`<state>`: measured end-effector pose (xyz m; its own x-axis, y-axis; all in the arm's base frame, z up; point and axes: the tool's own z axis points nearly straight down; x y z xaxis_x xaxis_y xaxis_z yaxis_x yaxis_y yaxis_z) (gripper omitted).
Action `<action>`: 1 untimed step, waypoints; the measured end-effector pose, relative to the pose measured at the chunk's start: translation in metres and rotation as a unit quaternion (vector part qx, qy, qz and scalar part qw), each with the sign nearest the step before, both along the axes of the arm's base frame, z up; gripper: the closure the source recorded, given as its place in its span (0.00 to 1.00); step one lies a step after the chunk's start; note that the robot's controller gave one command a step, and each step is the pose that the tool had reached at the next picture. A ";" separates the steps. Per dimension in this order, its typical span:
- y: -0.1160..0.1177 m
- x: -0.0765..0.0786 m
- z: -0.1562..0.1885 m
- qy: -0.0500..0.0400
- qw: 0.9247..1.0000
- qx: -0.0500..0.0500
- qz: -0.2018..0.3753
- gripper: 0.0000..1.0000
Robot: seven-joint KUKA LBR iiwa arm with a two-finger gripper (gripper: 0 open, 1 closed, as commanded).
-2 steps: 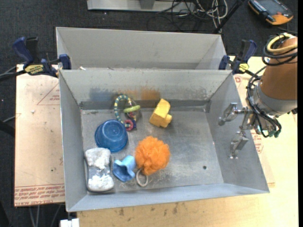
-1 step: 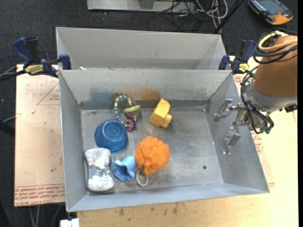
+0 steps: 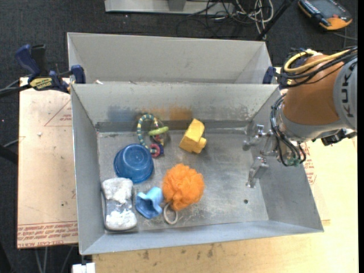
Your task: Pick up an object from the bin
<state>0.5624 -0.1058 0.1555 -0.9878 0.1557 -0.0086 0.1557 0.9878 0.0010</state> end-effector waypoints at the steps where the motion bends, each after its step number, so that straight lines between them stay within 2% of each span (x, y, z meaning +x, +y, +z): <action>1: 0.019 0.001 -0.028 0.007 1.000 0.001 0.013 0.00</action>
Offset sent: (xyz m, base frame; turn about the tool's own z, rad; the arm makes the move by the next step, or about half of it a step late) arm 0.0173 0.0873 0.0092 -0.2162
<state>0.5635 -0.0865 0.1270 -0.9916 0.1295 0.0050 0.1296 0.9916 0.0012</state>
